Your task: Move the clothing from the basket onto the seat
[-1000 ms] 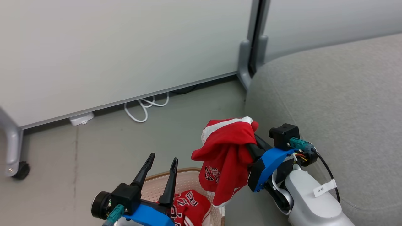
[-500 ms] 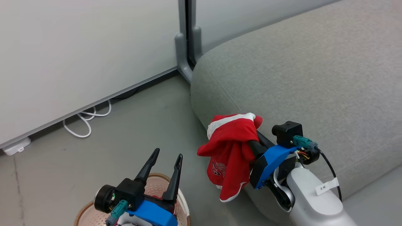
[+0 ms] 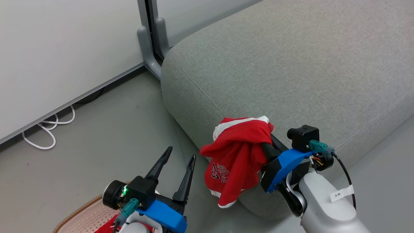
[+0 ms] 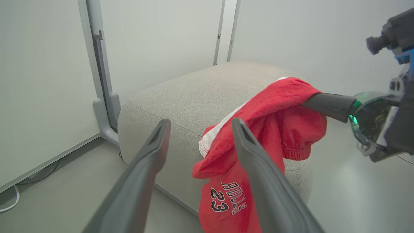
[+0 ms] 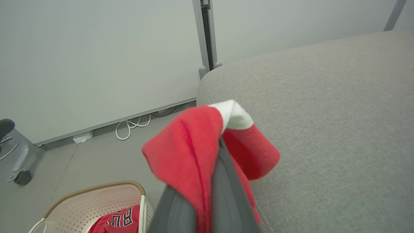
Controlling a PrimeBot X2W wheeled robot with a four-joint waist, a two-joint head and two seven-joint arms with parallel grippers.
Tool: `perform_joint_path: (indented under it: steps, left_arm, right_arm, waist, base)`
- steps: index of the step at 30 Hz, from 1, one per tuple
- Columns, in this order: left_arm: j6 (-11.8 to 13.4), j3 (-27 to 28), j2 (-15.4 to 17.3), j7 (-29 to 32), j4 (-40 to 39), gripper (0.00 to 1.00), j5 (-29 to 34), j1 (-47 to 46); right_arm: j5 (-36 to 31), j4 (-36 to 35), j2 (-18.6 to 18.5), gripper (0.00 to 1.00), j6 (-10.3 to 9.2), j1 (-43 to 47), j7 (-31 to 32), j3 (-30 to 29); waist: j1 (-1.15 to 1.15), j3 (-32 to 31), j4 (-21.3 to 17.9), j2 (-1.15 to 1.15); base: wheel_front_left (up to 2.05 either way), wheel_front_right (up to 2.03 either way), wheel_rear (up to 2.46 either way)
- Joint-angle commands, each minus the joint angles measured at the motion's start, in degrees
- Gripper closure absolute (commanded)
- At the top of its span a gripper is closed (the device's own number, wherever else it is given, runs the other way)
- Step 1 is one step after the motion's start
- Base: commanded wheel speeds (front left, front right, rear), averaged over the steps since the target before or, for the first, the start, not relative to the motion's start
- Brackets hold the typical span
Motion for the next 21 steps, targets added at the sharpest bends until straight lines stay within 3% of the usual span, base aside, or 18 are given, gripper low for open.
perform_joint_path:
  steps: [1,14,21]
  left_arm:
    - [-0.09,-0.45,0.43,-0.28,0.34,0.00,-0.41,-1.10]
    - [-0.09,-0.66,1.35,-0.28,0.61,0.00,-0.86,-2.00]
    - [-0.10,1.07,1.99,-0.28,-1.04,0.00,0.86,-1.91]
  right_arm:
    - [-0.34,0.08,-0.04,1.00,0.03,-0.03,-0.57,-0.33]
    - [0.51,0.15,-0.04,1.00,0.03,-0.45,-1.06,-0.48]
    - [1.36,1.52,-0.05,1.00,0.03,-8.09,1.22,-3.71]
  waist:
    - [0.00,0.21,-0.10,0.00]
    - [0.00,1.26,-0.18,0.00]
    - [0.00,4.46,-0.29,0.00]
  base:
    - [0.00,0.00,0.00]
    - [0.00,0.00,0.00]
    - [0.00,0.00,0.00]
